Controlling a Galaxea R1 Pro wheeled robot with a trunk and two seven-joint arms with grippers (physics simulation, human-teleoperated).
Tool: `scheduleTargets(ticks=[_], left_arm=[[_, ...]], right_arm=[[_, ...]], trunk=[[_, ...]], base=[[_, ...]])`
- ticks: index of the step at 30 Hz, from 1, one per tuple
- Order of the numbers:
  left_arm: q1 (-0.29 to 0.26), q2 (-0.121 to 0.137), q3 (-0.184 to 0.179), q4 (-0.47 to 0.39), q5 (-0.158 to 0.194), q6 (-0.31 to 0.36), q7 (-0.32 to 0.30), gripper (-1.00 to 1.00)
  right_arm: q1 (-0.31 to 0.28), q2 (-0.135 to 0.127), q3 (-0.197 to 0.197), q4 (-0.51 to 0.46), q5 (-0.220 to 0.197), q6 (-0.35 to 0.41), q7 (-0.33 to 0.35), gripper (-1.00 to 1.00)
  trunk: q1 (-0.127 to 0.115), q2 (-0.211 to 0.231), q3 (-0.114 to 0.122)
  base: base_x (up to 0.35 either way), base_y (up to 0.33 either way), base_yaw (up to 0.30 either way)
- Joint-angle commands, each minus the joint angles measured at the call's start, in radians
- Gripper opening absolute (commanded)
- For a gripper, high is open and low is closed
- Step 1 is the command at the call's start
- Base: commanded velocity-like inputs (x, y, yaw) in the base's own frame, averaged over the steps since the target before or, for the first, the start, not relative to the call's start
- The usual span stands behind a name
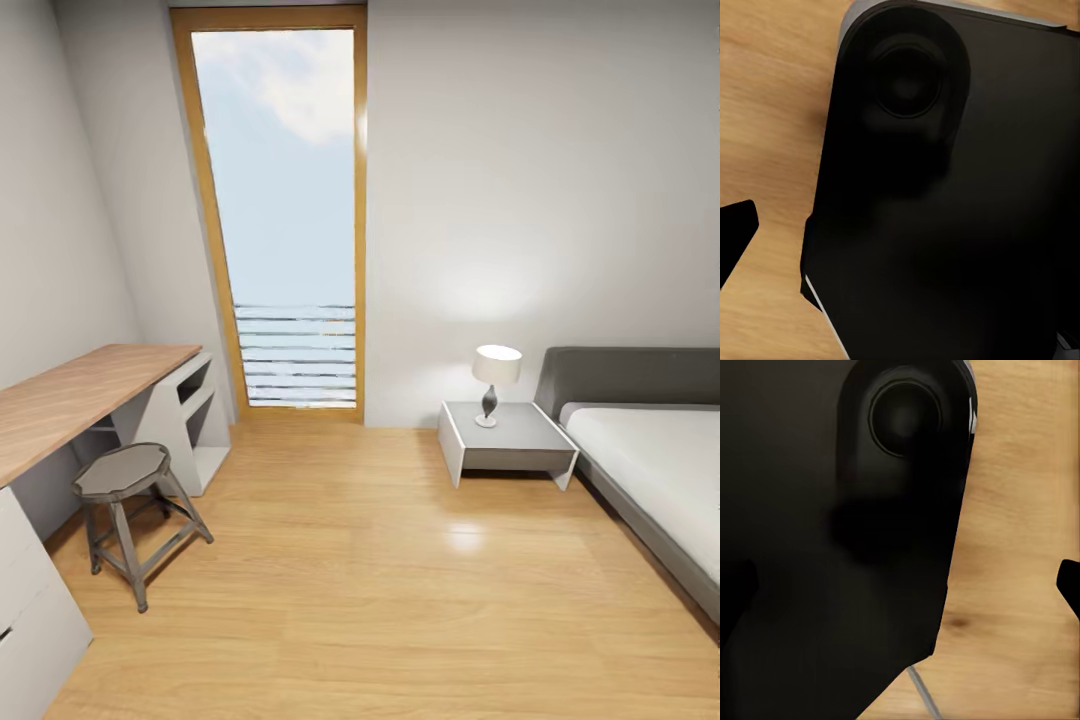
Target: Attach the digital camera to the camera tripod in the bedroom.
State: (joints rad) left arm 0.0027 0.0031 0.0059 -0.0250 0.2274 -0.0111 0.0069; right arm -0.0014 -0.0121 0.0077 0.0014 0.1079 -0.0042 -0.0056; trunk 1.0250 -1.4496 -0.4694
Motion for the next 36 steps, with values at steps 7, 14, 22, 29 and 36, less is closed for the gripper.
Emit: scheduleTargets(ticks=[7, 14, 22, 29, 36], left_arm=[[0.000, 0.000, 0.000, -0.001, 0.006, -0.001, 0.001, 1.00], [0.000, 0.000, 0.000, -0.001, 0.006, -0.001, 0.001, 1.00], [0.000, 0.000, 0.000, -0.001, 0.006, -0.001, 0.001, 1.00], [0.000, 0.000, 0.000, -0.001, 0.006, -0.001, 0.001, 1.00], [0.000, 0.000, 0.000, -0.001, 0.006, -0.001, 0.001, 1.00]], right_arm=[[0.000, 0.000, 0.000, 0.000, 0.010, -0.001, -0.001, 1.00], [0.000, 0.000, 0.000, 0.000, 0.011, -0.001, -0.001, 1.00], [0.000, 0.000, 0.000, 0.000, 0.011, 0.000, -0.001, 1.00], [0.000, 0.000, 0.000, 0.000, 0.010, 0.000, -0.001, 1.00], [0.000, 0.000, 0.000, 0.000, 0.010, 0.000, -0.001, 1.00]], trunk=[[0.000, 0.000, -0.001], [0.000, 0.000, -0.001], [0.000, 0.000, -0.001], [0.000, 0.000, -0.001], [0.000, 0.000, -0.001]], base=[[0.000, -0.023, 0.000], [0.000, -0.004, 0.000], [0.000, 0.000, 0.000], [0.000, 0.000, 0.000], [0.066, 0.000, 0.000]])
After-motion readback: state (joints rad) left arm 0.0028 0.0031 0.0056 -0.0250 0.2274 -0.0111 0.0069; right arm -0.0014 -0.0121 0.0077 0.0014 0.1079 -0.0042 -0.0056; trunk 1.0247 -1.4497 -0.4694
